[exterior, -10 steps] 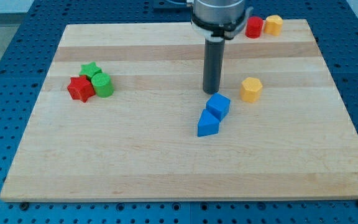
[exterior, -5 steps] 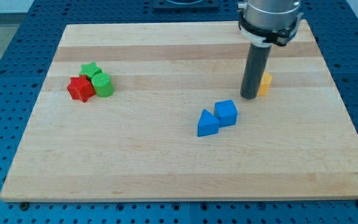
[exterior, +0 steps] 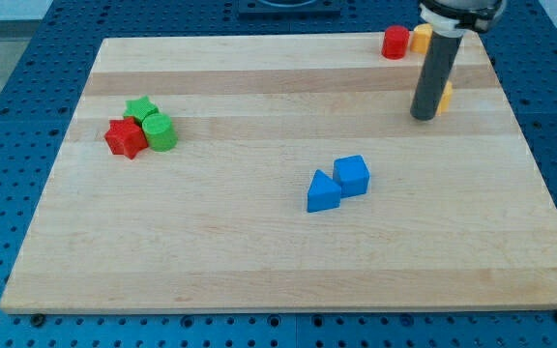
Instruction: Move the yellow hexagon vertically below the yellow heart
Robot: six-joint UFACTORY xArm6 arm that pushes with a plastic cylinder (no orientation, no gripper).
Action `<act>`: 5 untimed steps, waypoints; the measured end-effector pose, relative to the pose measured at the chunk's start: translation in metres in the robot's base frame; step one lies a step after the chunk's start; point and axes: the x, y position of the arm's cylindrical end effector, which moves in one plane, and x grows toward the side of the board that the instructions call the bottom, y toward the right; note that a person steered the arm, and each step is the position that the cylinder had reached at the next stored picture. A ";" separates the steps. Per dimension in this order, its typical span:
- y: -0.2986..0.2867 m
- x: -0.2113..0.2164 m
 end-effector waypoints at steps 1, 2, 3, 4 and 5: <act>0.019 0.000; 0.023 -0.010; 0.023 -0.026; 0.027 -0.042; 0.033 -0.057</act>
